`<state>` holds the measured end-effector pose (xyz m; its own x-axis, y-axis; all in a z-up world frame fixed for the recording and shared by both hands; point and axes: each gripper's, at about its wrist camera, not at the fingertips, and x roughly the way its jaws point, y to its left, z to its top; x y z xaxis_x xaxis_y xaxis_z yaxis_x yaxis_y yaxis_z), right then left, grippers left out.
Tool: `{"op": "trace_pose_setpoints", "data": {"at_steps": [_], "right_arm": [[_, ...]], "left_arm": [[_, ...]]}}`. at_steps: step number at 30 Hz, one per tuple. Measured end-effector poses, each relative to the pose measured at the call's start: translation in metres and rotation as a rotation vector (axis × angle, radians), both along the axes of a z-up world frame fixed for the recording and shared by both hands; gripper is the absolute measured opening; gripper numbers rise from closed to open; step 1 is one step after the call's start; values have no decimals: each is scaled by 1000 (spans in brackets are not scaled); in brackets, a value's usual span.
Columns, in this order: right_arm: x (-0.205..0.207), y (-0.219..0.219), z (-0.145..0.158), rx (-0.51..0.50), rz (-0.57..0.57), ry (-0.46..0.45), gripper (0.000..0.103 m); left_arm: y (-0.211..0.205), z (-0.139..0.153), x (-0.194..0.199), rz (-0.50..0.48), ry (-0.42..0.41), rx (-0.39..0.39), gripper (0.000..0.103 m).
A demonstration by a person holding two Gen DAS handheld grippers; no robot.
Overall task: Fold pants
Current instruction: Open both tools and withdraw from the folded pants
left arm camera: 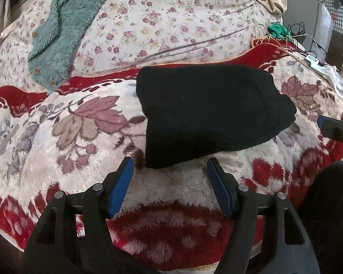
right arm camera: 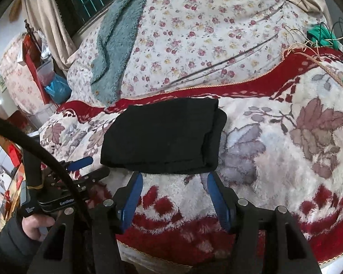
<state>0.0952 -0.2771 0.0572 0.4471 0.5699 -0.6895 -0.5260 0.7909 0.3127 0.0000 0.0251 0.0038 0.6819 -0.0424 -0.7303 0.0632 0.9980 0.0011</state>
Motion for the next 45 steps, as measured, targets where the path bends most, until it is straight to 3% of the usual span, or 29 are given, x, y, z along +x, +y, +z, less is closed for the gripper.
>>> {"op": "trace_pose_setpoints", "data": {"at_steps": [7, 11, 13, 15, 16, 21, 24, 31, 40, 45], "right_arm": [[0, 0, -1, 11, 10, 4, 57], [0, -1, -2, 19, 8, 4, 57], [0, -1, -2, 19, 7, 5, 57], [0, -1, -1, 19, 7, 5, 57], [0, -2, -1, 20, 7, 5, 57], [1, -1, -2, 19, 8, 6, 57], [0, -1, -2, 17, 8, 6, 57], [0, -1, -1, 17, 5, 6, 57], [0, -2, -1, 20, 7, 5, 57], [0, -2, -1, 21, 6, 5, 57]], "left_arm": [[0, 3, -2, -9, -15, -10, 67], [-8, 23, -18, -66, -112, -74, 67], [-16, 32, -27, -77, -172, -50, 67], [-23, 37, -32, -69, -216, -29, 82], [-25, 38, -34, -67, -222, -33, 84], [-25, 33, -31, -63, -165, -137, 84], [-22, 28, -27, -27, -125, -146, 90], [-20, 14, -21, 50, -76, -69, 90], [-22, 10, -23, 19, -89, -50, 90], [-26, 9, -24, 16, -111, 8, 90]]}}
